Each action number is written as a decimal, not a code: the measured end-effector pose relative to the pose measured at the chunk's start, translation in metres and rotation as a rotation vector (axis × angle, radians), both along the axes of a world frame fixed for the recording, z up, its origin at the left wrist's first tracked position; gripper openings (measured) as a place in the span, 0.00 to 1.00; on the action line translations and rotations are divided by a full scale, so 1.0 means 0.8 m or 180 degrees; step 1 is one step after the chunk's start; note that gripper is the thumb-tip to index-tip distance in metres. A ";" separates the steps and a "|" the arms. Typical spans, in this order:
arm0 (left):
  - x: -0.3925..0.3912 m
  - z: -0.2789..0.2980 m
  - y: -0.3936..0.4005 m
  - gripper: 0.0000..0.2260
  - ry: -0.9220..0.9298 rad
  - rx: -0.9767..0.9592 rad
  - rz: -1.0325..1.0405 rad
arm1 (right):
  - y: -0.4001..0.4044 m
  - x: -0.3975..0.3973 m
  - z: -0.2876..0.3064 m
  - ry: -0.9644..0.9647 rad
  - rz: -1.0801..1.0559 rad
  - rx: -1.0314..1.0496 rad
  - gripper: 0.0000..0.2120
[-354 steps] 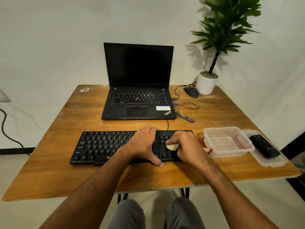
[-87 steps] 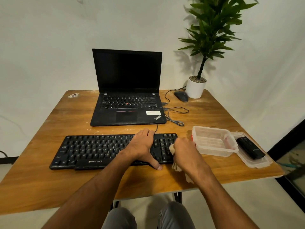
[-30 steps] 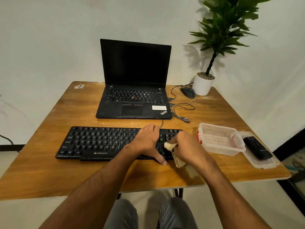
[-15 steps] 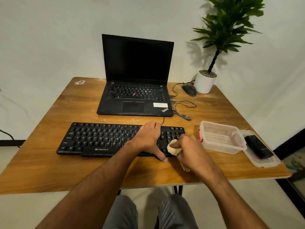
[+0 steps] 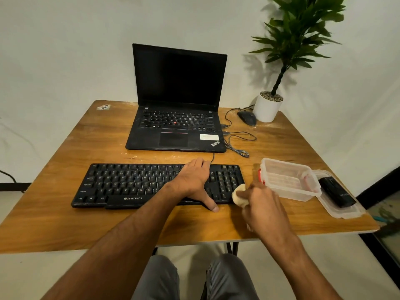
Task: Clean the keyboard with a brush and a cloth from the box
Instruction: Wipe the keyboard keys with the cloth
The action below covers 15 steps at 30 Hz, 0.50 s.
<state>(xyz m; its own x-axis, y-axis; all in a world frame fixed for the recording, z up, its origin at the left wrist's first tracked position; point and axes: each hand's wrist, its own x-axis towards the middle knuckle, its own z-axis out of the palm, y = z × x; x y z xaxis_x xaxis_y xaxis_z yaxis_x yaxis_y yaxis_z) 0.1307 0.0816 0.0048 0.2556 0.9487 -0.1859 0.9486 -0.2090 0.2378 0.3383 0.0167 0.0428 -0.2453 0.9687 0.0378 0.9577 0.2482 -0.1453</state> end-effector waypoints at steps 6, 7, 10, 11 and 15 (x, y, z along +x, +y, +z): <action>0.001 0.002 0.001 0.59 0.0025 -0.0026 0.0037 | -0.012 -0.030 -0.004 0.0160 -0.0451 -0.0011 0.12; 0.001 0.002 0.000 0.59 0.0054 -0.0025 0.0033 | -0.016 -0.037 -0.005 0.0169 -0.0411 -0.0024 0.14; 0.003 0.004 0.000 0.60 0.0071 -0.0038 0.0036 | -0.020 -0.046 -0.001 0.0228 -0.0332 -0.0041 0.17; 0.004 0.005 0.000 0.59 0.0060 -0.0040 0.0052 | -0.020 -0.048 -0.001 0.0269 -0.0277 -0.0045 0.17; 0.006 0.005 -0.001 0.55 0.0042 -0.0093 0.0111 | -0.026 -0.065 -0.011 0.0554 0.0082 -0.0211 0.10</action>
